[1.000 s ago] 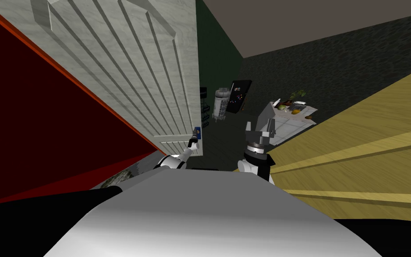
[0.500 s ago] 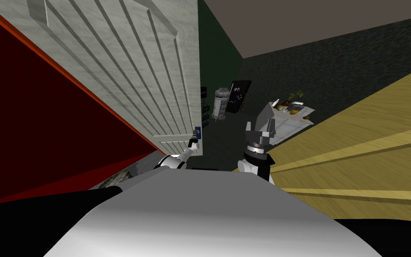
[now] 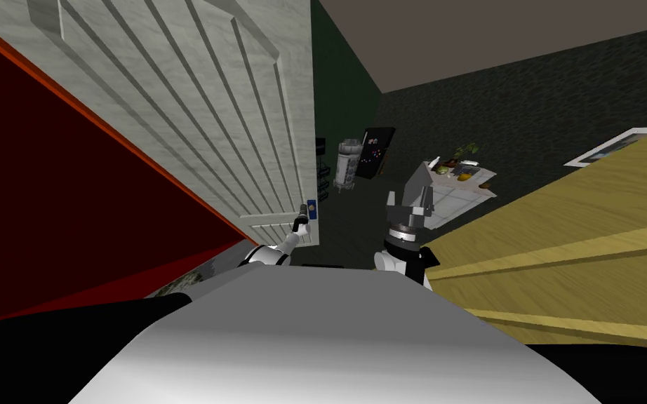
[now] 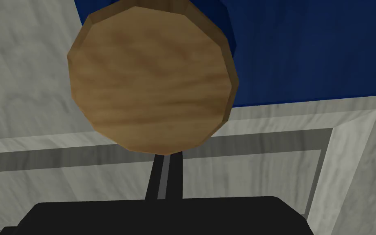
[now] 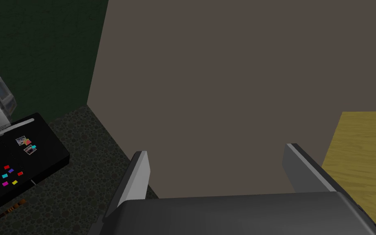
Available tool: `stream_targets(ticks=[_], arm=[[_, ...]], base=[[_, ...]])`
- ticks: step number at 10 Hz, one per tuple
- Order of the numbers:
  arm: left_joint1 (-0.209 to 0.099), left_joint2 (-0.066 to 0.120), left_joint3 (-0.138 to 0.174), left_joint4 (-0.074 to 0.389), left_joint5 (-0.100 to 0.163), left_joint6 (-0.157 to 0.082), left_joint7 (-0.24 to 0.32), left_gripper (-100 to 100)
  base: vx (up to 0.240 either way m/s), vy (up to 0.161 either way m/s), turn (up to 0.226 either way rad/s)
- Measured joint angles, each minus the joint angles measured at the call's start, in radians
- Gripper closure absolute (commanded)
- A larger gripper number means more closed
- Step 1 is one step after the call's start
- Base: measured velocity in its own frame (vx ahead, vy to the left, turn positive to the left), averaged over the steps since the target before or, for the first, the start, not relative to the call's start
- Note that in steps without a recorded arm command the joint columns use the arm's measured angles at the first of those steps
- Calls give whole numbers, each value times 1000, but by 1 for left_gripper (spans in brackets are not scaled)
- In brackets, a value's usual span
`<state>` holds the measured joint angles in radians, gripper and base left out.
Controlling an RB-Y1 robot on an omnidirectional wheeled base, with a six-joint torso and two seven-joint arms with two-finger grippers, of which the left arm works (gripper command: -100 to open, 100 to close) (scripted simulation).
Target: Push the door open
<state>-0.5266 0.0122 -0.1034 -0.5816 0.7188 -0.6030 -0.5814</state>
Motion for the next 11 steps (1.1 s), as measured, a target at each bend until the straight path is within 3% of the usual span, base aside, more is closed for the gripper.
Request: stream_targets(ticks=[4, 6, 8, 11], arm=[[15, 24, -72, -29, 2, 23, 26, -100], [7, 20, -111, -17, 3, 23, 45, -100], [31, 16, -125, -59, 6, 39, 38, -100], [43, -2, -184, -76, 7, 51, 64, -100]], base=[[7, 78, 231], [-14, 15, 142], [-31, -15, 187], [-132, -79, 180]])
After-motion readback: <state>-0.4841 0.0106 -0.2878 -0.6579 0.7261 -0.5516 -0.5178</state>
